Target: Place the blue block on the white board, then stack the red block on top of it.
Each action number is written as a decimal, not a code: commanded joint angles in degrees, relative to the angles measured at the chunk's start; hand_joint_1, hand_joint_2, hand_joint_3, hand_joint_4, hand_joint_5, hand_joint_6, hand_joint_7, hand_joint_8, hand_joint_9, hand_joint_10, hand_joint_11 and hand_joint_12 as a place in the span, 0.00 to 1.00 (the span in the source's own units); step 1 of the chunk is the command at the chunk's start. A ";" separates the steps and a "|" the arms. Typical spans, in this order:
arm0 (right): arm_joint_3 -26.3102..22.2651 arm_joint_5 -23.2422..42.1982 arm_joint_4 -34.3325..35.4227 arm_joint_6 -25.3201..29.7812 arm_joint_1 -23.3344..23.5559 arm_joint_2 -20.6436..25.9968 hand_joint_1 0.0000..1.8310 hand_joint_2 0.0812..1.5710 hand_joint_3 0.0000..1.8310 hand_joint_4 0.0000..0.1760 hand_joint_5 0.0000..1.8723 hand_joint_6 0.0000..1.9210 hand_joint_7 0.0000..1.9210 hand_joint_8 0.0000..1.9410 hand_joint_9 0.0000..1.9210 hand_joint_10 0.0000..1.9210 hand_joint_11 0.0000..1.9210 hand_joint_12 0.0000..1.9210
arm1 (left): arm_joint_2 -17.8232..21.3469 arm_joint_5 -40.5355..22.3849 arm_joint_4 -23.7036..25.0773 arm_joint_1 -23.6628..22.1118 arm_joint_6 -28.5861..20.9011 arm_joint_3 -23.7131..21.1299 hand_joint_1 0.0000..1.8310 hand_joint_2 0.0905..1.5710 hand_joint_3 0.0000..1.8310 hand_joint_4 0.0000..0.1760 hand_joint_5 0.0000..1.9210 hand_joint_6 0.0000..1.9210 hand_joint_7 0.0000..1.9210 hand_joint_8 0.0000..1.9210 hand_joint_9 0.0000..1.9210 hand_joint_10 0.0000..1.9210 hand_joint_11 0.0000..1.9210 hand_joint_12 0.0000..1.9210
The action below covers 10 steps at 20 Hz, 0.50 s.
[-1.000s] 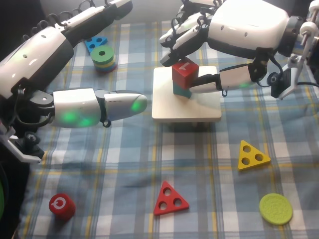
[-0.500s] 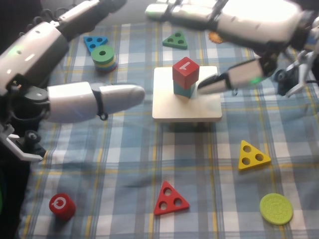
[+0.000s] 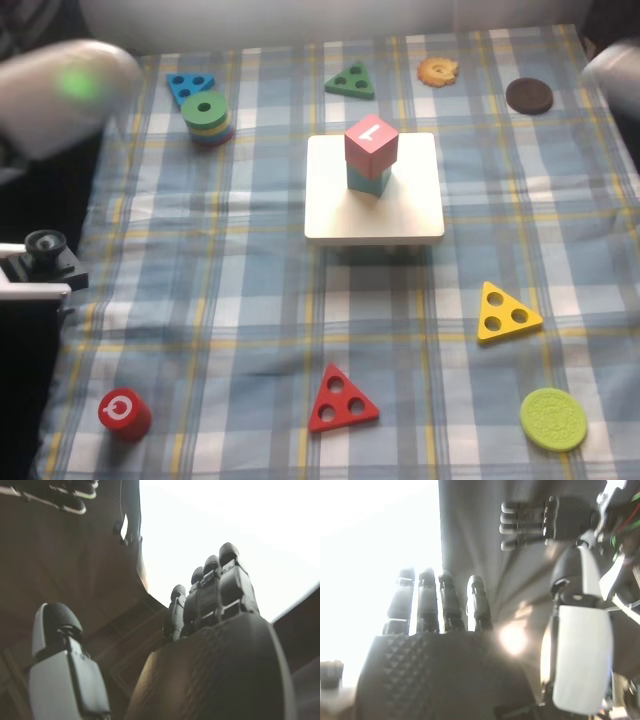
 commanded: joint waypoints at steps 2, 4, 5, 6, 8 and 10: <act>-2.36 12.28 4.21 -2.67 -1.03 0.93 0.37 0.75 0.00 0.25 0.07 0.00 0.18 0.00 0.21 0.00 0.06 0.29 | -1.97 -13.23 -1.49 1.23 -12.97 3.85 0.15 0.70 0.01 0.26 0.07 0.01 0.14 0.00 0.15 0.01 0.00 0.38; -3.86 12.29 3.20 -5.67 -0.95 0.93 0.40 0.76 0.00 0.49 0.15 0.01 0.17 0.00 0.20 0.00 0.00 0.44 | -3.14 -15.73 -2.18 1.86 -18.14 5.48 0.02 0.78 0.01 0.62 0.04 0.00 0.09 0.00 0.16 0.00 0.00 0.28; -4.12 12.30 2.11 -5.76 -0.93 0.94 0.39 0.76 0.00 0.56 0.17 0.01 0.14 0.00 0.16 0.00 0.00 0.32 | -2.91 -15.74 -1.95 1.56 -16.71 5.14 0.01 0.80 0.01 0.65 0.10 0.02 0.09 0.00 0.14 0.00 0.00 0.19; -4.67 12.31 0.45 -6.53 -0.03 1.38 0.33 0.78 0.00 0.58 0.29 0.05 0.06 0.00 0.05 0.00 0.00 0.06 | -2.16 -15.75 -1.29 0.82 -14.64 4.19 0.06 0.82 0.01 0.38 0.18 0.02 0.07 0.00 0.11 0.00 0.00 0.17; -5.89 12.34 -1.01 -9.34 1.48 2.25 0.19 0.76 0.00 0.38 0.10 0.01 0.01 0.00 0.00 0.00 0.00 0.00 | -0.83 -15.78 0.51 -1.70 -13.18 2.98 0.16 0.79 0.00 0.20 0.16 0.00 0.12 0.00 0.16 0.01 0.00 0.30; -6.56 12.37 -1.64 -7.94 3.09 3.26 0.30 0.74 0.00 0.00 0.23 0.02 0.23 0.02 0.16 0.02 0.00 0.21 | -0.08 -15.79 1.41 -4.09 -15.27 3.36 0.02 0.91 0.02 0.00 0.13 0.00 0.07 0.00 0.09 0.00 0.00 0.19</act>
